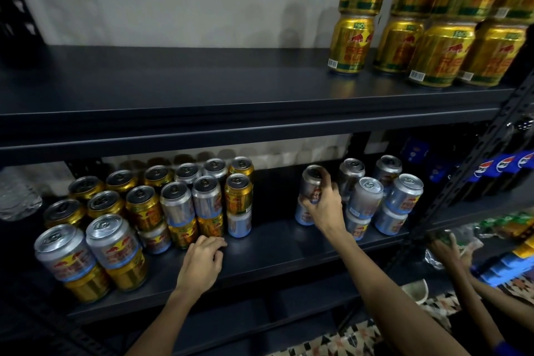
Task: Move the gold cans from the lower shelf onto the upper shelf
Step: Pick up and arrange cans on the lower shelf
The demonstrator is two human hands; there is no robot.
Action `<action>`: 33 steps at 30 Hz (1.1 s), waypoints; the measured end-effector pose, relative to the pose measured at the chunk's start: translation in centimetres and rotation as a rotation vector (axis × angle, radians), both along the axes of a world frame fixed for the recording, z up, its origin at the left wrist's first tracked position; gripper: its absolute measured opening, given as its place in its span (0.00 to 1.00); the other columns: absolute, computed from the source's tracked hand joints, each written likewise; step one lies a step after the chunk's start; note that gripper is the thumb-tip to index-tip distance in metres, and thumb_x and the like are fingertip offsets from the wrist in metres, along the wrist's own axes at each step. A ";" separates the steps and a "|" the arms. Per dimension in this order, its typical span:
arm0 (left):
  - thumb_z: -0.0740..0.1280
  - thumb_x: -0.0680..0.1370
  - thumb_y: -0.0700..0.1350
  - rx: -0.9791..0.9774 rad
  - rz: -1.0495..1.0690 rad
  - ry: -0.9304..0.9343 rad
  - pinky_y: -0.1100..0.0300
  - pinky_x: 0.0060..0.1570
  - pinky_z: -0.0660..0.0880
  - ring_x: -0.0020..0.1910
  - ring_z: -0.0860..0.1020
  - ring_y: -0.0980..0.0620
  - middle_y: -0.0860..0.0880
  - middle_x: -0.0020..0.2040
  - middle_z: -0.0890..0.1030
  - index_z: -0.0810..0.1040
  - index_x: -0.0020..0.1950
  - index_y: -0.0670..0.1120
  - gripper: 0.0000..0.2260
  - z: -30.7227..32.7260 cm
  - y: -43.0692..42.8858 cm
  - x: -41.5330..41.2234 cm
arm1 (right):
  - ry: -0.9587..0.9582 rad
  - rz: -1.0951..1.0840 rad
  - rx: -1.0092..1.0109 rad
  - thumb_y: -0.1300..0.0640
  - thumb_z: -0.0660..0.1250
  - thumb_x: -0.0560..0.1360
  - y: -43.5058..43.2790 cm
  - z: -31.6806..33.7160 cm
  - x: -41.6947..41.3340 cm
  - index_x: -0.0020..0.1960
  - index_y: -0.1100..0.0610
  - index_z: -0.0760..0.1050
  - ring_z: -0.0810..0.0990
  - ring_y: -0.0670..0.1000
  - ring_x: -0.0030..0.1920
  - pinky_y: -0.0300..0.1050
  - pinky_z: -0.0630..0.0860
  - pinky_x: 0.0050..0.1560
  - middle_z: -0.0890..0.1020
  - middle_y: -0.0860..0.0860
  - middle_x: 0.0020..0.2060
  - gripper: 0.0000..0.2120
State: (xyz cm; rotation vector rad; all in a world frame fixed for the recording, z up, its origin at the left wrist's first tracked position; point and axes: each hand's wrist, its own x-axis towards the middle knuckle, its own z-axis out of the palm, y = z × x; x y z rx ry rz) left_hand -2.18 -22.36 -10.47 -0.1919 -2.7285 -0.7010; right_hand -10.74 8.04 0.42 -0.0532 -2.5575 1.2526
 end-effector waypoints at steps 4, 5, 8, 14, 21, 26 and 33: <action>0.68 0.75 0.36 -0.002 0.003 0.000 0.54 0.54 0.76 0.54 0.75 0.55 0.55 0.56 0.82 0.83 0.54 0.47 0.11 -0.1 -0.1 -0.1 | 0.011 0.012 -0.024 0.59 0.77 0.73 0.0 -0.4 0.0 0.79 0.45 0.57 0.76 0.62 0.63 0.62 0.76 0.63 0.71 0.58 0.65 0.43; 0.68 0.75 0.36 -0.001 0.004 -0.002 0.54 0.54 0.76 0.54 0.75 0.55 0.55 0.56 0.82 0.84 0.54 0.47 0.11 -0.1 -0.1 0.0 | 0.018 0.017 -0.038 0.59 0.76 0.73 0.0 -0.6 0.1 0.80 0.45 0.57 0.76 0.61 0.64 0.60 0.75 0.65 0.71 0.58 0.66 0.42; 0.69 0.75 0.36 0.003 0.005 0.000 0.54 0.54 0.75 0.54 0.76 0.55 0.55 0.55 0.82 0.84 0.54 0.47 0.11 -0.1 0.0 -0.1 | 0.028 0.020 -0.070 0.59 0.76 0.74 -0.1 -1.0 0.3 0.80 0.46 0.57 0.74 0.59 0.67 0.57 0.74 0.67 0.69 0.57 0.69 0.41; 0.69 0.74 0.36 -0.007 0.014 -0.010 0.54 0.53 0.75 0.54 0.76 0.54 0.56 0.55 0.82 0.84 0.54 0.47 0.11 0.1 0.1 -0.1 | 0.066 0.000 -0.063 0.57 0.77 0.73 -0.3 -1.4 0.2 0.80 0.41 0.51 0.75 0.61 0.67 0.59 0.75 0.65 0.71 0.58 0.69 0.47; 0.69 0.74 0.36 -0.007 0.008 -0.004 0.56 0.52 0.75 0.52 0.76 0.55 0.56 0.53 0.83 0.84 0.53 0.47 0.11 0.2 0.2 0.0 | 0.063 0.006 -0.137 0.60 0.78 0.72 0.2 -3.2 0.9 0.80 0.35 0.41 0.75 0.58 0.70 0.54 0.71 0.71 0.73 0.58 0.72 0.56; 0.70 0.73 0.35 -0.010 0.002 0.002 0.54 0.51 0.76 0.52 0.76 0.54 0.55 0.54 0.83 0.84 0.53 0.47 0.11 0.1 0.0 0.0 | 0.055 0.041 -0.176 0.62 0.77 0.73 0.5 -3.3 0.8 0.82 0.42 0.45 0.78 0.54 0.67 0.51 0.72 0.69 0.76 0.56 0.70 0.53; 0.69 0.73 0.35 -0.016 0.003 -0.005 0.54 0.52 0.76 0.53 0.76 0.55 0.55 0.54 0.83 0.84 0.53 0.47 0.12 0.0 0.0 -0.1 | 0.052 0.063 -0.170 0.59 0.78 0.73 1.2 -3.5 0.6 0.82 0.42 0.44 0.78 0.54 0.66 0.49 0.72 0.69 0.77 0.56 0.69 0.53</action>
